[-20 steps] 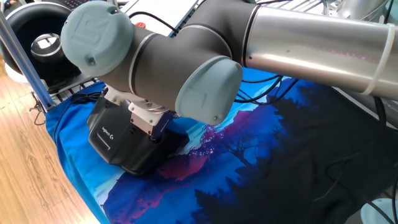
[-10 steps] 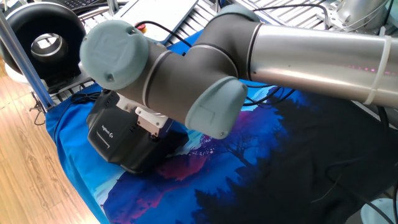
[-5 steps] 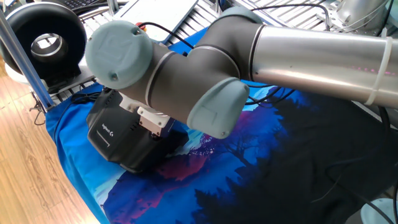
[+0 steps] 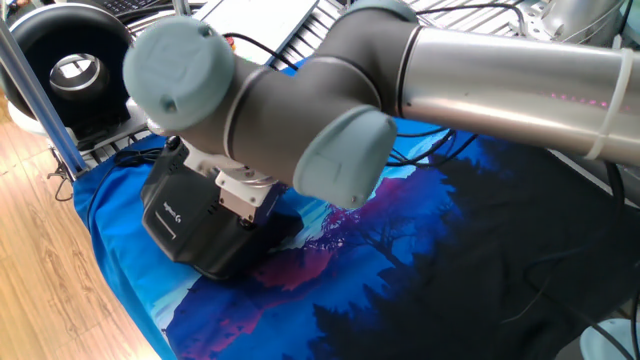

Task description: Rotate the steering wheel 90 degrees counterclockwise

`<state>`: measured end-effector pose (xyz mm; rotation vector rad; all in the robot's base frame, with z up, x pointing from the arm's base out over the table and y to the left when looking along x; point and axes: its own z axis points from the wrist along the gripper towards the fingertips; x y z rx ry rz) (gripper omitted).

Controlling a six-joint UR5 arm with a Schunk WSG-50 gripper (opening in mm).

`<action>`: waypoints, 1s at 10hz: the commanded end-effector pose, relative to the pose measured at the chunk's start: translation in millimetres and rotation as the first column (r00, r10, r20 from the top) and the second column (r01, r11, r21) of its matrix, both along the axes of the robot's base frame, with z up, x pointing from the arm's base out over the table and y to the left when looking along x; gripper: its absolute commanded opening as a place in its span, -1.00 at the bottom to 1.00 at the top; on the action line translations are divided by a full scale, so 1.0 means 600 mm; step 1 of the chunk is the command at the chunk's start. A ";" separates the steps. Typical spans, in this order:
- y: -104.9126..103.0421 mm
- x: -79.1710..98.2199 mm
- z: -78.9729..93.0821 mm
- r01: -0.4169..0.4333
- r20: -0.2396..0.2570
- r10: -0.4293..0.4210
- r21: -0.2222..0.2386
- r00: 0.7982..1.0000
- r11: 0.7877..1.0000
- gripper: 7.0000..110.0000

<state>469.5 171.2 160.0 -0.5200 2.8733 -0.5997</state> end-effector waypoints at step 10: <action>0.018 0.020 -0.002 -0.163 0.012 0.163 0.106 0.987 0.981 -0.28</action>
